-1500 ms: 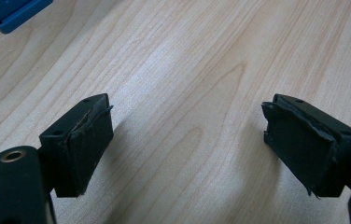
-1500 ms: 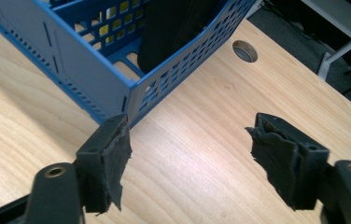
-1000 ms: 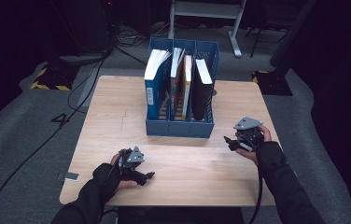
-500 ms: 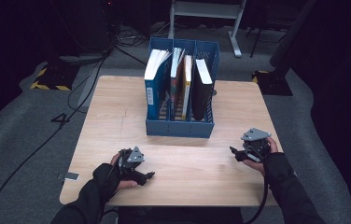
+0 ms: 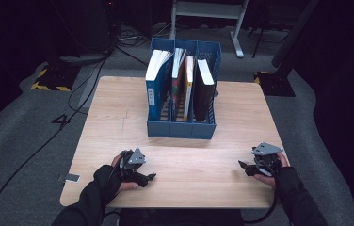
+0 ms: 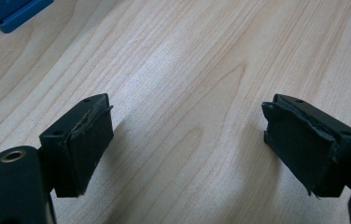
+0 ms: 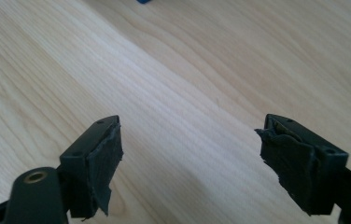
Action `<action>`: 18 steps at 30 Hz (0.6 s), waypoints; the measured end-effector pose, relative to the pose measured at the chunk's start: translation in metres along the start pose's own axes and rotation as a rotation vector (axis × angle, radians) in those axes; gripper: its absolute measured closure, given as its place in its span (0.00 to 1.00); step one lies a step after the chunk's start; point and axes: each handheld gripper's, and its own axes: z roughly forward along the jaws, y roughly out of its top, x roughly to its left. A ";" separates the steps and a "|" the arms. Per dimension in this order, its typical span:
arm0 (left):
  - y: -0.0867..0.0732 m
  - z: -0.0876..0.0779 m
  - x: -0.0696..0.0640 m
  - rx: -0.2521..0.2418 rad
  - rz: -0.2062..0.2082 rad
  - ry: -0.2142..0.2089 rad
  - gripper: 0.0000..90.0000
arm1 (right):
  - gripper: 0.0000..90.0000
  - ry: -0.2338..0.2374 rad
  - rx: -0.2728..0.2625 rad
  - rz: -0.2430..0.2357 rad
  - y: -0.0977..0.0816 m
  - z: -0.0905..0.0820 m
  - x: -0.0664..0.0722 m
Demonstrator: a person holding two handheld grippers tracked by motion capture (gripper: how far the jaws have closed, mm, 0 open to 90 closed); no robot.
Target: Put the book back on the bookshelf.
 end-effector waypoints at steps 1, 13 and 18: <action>0.000 0.000 0.000 0.000 0.000 0.000 0.17 | 0.23 0.003 0.004 0.007 -0.005 0.000 -0.001; 0.000 0.000 0.000 0.000 -0.002 0.002 0.17 | 0.23 0.025 -0.026 0.107 -0.046 -0.001 -0.014; 0.000 0.000 0.000 0.000 -0.002 0.001 0.17 | 0.22 0.065 -0.062 0.188 -0.065 -0.006 -0.021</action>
